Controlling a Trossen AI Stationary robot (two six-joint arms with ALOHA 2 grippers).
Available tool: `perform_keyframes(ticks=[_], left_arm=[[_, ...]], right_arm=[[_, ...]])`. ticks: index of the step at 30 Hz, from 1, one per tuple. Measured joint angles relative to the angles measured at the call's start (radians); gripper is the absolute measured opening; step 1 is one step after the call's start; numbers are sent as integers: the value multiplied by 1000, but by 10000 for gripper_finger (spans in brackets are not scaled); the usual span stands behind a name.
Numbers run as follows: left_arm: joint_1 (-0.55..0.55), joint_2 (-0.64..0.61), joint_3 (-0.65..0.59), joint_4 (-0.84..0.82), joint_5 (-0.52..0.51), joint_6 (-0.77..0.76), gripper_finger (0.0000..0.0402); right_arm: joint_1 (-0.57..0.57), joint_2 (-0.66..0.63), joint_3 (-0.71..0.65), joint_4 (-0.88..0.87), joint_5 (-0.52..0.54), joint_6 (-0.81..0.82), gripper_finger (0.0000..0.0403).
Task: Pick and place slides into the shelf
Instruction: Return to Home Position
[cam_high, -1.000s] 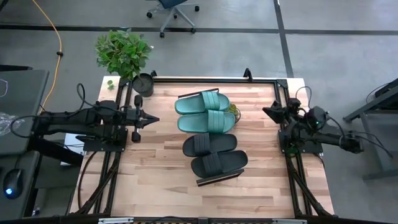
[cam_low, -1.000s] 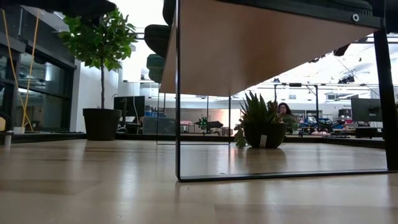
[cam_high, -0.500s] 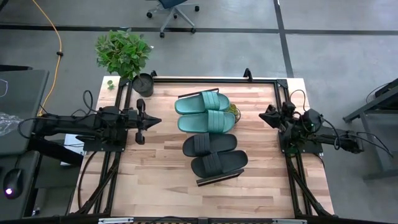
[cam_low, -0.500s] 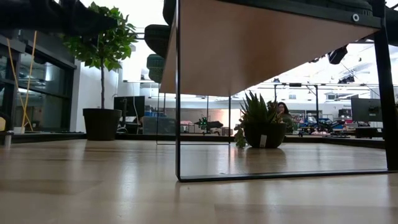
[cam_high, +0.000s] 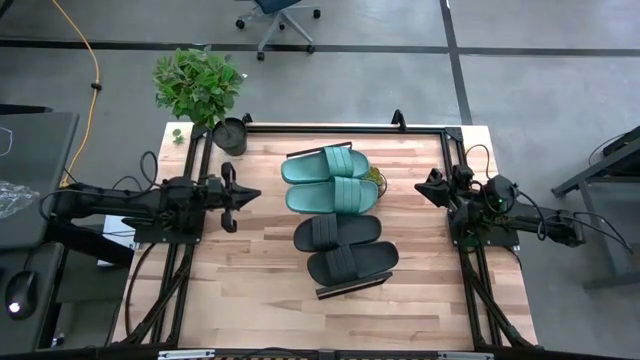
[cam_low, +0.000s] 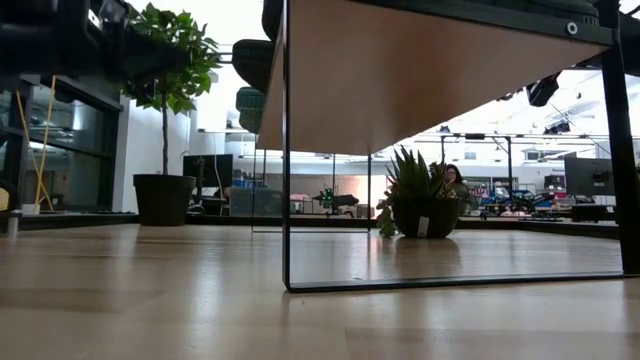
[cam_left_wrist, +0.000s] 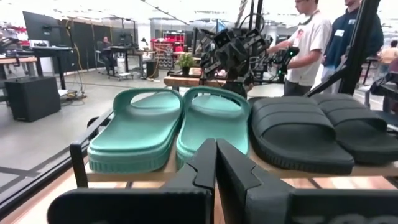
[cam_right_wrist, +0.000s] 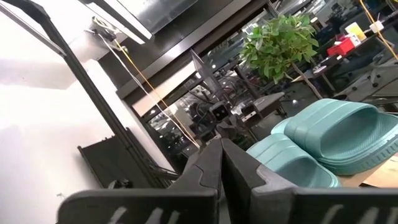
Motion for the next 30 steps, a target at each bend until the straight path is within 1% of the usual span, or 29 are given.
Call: perform_keyframes(ticks=[11,15,22,30], left_arm=[[0,0,-96,111,-15,1,0],[0,0,-95,104,-5,11,0],[0,0,-95,54,72,23,0],[0,-1,-94,30,103,24,0]], right_arm=[[0,0,0,-4,11,7,0],[0,0,0,-3,16,6,0],[0,0,0,-3,27,-41,0],[0,0,0,5,-4,-37,0]])
